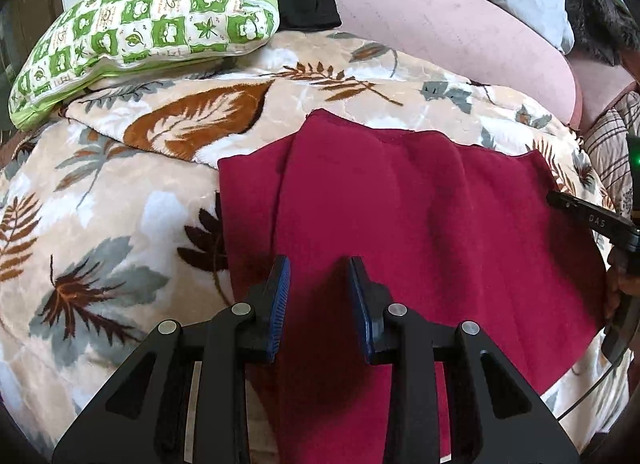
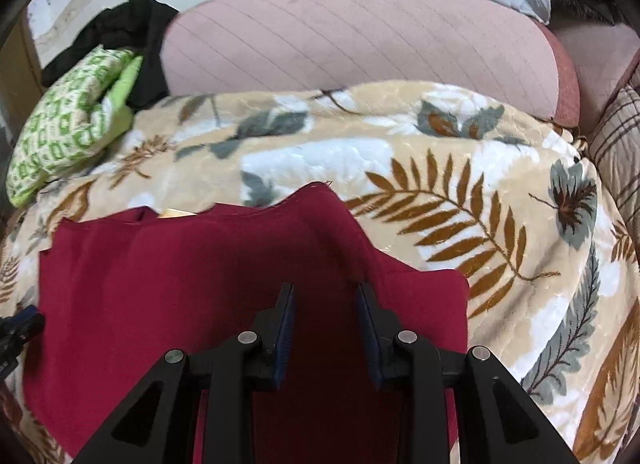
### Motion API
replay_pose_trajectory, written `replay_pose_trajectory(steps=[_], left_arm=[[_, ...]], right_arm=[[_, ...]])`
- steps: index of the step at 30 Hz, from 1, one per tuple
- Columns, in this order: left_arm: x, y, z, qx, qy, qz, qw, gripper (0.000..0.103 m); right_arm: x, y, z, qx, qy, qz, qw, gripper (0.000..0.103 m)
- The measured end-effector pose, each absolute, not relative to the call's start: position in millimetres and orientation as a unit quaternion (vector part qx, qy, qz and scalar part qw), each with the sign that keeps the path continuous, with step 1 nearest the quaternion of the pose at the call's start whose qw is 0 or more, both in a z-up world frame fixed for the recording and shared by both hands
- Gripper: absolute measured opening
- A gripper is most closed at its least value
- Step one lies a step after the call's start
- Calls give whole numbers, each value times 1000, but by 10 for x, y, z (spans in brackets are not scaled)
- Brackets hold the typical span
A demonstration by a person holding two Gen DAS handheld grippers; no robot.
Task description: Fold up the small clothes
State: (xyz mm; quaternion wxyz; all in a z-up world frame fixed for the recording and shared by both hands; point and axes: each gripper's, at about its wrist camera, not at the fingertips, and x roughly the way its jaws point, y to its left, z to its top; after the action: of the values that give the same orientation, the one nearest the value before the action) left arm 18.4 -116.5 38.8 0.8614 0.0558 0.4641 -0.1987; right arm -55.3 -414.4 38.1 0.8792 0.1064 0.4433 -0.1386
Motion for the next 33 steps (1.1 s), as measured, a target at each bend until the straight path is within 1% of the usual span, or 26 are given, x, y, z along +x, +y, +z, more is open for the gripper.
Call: replay_pose_trajectory(steps=[3, 7, 10, 12, 16, 20, 23, 24, 28, 30, 33], left_arm=[[239, -1169, 343, 56, 470, -199, 858, 29], [335, -1138, 271, 49, 485, -182, 854, 29], [329, -1071, 301, 33, 495, -182, 849, 29], [279, -1002, 366, 21, 495, -183, 849, 29], [112, -903, 490, 19, 493, -183, 850, 29], [-32, -865, 579, 10, 491, -190, 850, 29], [-95, -860, 610, -2, 490, -193, 850, 37], [-118, -859, 622, -10, 485, -194, 853, 39], [-86, -917, 609, -22, 479, -193, 856, 39], [-20, -979, 610, -28, 479, -197, 855, 39], [84, -1104, 655, -12, 459, -196, 866, 39]], right_arm=[[-522, -4176, 308, 103, 441, -139, 881, 29], [-487, -4208, 237, 104, 434, -137, 884, 33], [-518, -4180, 317, 104, 442, -140, 880, 33], [-627, -4138, 426, 109, 441, -136, 880, 33], [-950, -4089, 587, 111, 426, -135, 888, 38], [-1194, -4090, 521, 117, 435, -129, 883, 38], [-1209, -4102, 306, 113, 481, -137, 859, 38], [-1247, -4102, 316, 118, 478, -138, 859, 38], [-1315, -4022, 592, 129, 456, -137, 870, 39], [-1266, -3940, 743, 109, 445, -139, 878, 39], [-1135, -3835, 875, 91, 428, -135, 889, 39]])
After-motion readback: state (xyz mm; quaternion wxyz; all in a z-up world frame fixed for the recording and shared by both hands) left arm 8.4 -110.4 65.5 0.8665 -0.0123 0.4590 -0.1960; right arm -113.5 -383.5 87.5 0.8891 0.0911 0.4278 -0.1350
